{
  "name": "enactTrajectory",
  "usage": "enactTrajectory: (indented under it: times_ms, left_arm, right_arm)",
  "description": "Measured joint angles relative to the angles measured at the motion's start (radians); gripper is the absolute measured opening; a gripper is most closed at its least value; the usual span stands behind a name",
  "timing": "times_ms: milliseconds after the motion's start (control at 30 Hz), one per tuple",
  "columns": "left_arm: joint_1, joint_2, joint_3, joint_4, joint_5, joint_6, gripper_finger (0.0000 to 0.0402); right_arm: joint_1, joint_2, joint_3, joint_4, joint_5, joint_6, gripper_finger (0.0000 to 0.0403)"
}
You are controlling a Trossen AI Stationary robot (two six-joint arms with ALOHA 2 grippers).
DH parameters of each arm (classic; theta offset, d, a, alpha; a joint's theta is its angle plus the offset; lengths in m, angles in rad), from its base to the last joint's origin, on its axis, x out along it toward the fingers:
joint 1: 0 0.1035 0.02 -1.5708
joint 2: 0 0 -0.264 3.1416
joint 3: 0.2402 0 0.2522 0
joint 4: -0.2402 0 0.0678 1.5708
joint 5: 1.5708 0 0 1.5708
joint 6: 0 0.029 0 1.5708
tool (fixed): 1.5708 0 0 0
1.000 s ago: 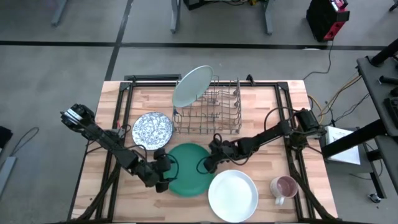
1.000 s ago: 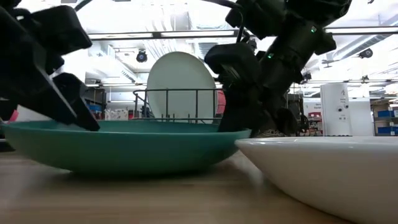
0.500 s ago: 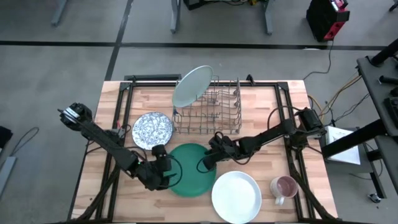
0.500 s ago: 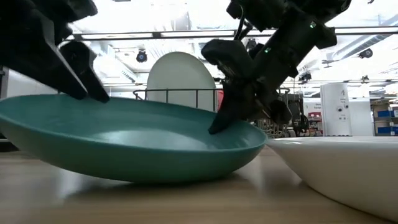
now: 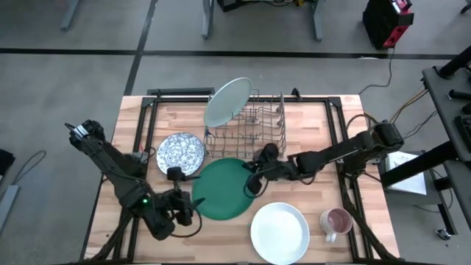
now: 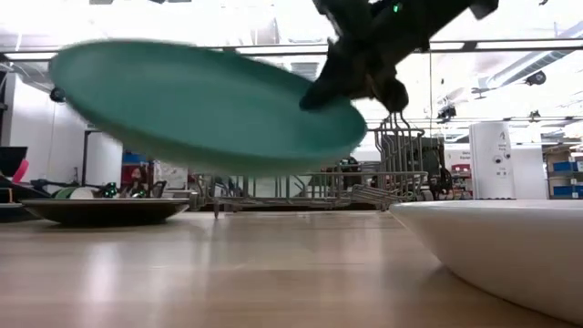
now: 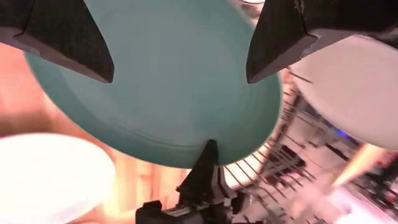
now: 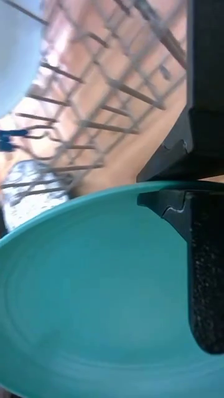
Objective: Sort dishes
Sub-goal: Put the green plate into the dish rack
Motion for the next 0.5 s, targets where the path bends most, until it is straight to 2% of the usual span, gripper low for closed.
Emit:
enactTrajectory:
  times_ms: [267,400,500]
  left_arm:
    - [-0.005,0.000,0.093,-0.173,-0.073,-0.004,0.0355]
    - [-0.006,0.000,0.128,-0.226,-0.087,-0.004,0.0355]
    - [-0.006,0.000,0.139,-0.272,-0.104,-0.008,0.0355]
  right_arm:
    - [-0.014,-0.148,0.000,-0.015,0.006,-0.196,0.0002]
    - [-0.013,-0.220,0.000,-0.051,0.088,-0.324,0.0002]
    - [-0.014,-0.273,0.000,-0.060,0.160,-0.477,0.0002]
